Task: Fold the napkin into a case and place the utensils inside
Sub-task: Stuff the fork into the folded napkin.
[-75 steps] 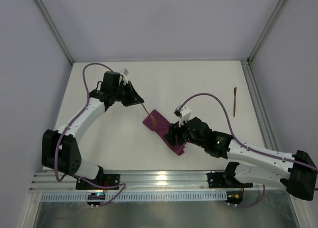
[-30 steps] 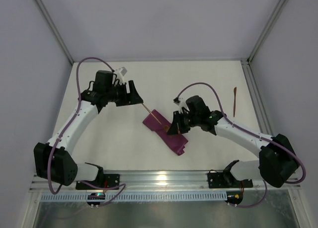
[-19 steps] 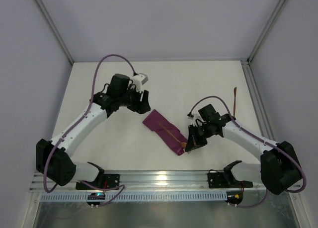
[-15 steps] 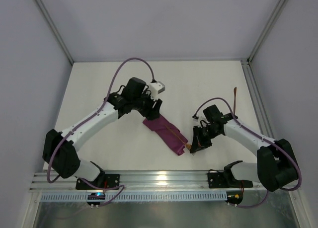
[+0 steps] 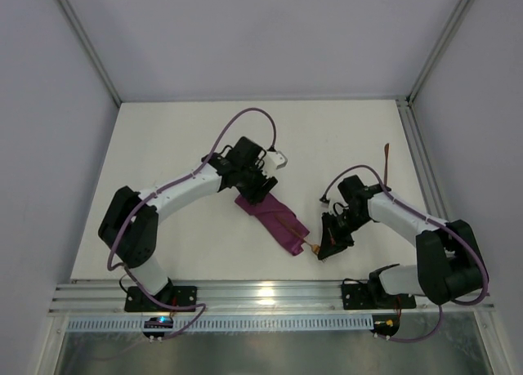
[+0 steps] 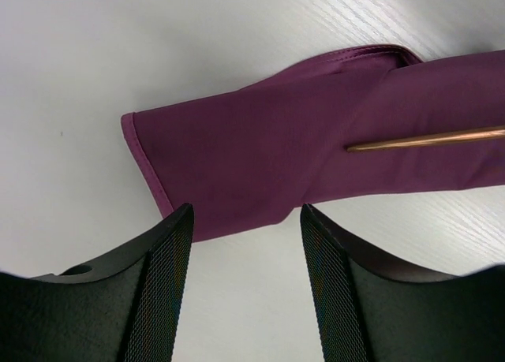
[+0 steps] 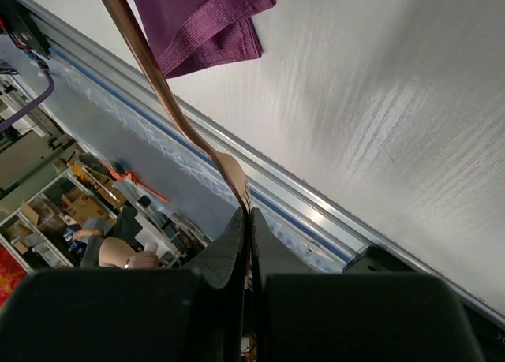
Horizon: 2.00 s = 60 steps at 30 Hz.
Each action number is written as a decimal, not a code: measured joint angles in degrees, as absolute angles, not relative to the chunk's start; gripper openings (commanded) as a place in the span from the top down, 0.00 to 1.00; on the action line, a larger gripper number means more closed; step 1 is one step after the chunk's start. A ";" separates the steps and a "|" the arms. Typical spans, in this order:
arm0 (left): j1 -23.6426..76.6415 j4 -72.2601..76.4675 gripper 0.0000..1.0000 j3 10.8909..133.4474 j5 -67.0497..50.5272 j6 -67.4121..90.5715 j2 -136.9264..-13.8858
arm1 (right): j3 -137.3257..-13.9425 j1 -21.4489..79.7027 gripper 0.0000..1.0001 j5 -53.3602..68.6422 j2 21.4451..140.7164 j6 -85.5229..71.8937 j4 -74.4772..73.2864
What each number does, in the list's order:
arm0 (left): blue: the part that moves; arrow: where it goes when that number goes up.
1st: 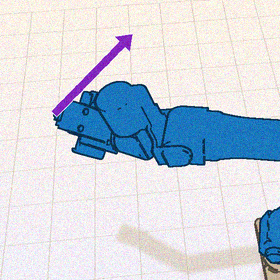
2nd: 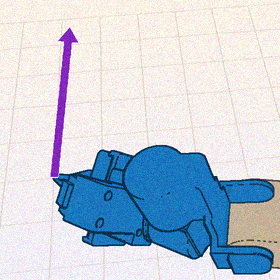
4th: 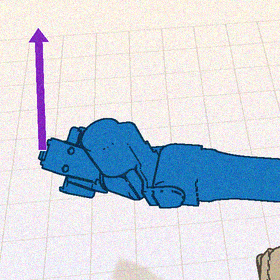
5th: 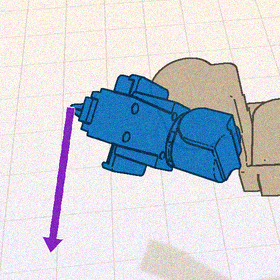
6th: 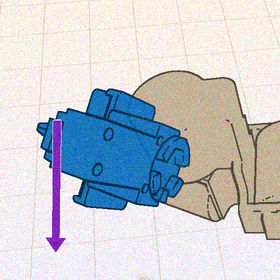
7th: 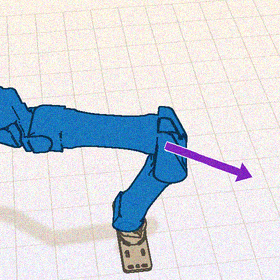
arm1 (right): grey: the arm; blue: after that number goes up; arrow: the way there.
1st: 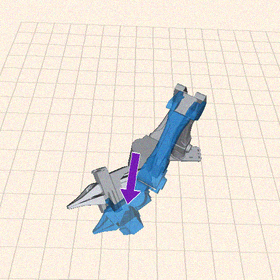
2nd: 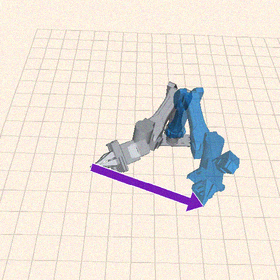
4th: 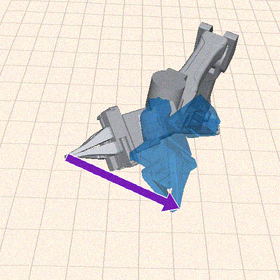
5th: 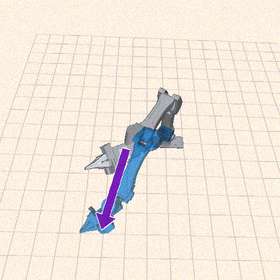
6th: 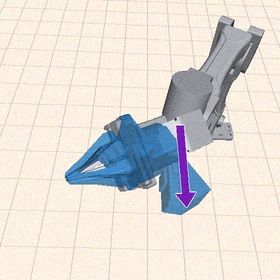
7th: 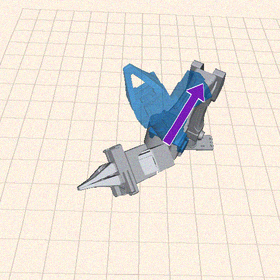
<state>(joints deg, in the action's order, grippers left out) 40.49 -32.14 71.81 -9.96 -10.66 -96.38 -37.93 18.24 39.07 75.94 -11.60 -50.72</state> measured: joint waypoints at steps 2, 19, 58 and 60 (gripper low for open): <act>40.49 -31.53 0.41 71.77 -8.97 -11.11 -96.49 | -37.93 18.20 0.97 39.66 76.60 -11.60 -51.13; 41.17 -25.82 0.42 69.47 -10.63 -14.61 -101.51 | -41.71 17.47 0.97 43.70 86.19 -13.63 -46.54; 32.23 -20.16 0.50 70.57 -2.24 -12.29 -108.66 | -54.06 17.65 0.97 46.52 99.39 -14.22 -45.43; 32.23 -20.05 0.53 70.59 -2.87 -12.08 -108.97 | -54.11 18.41 0.97 46.52 99.46 -14.98 -44.77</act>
<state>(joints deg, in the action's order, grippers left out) 32.23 -20.05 70.59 -2.87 -12.08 -108.97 -54.11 18.41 46.52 99.46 -14.98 -44.77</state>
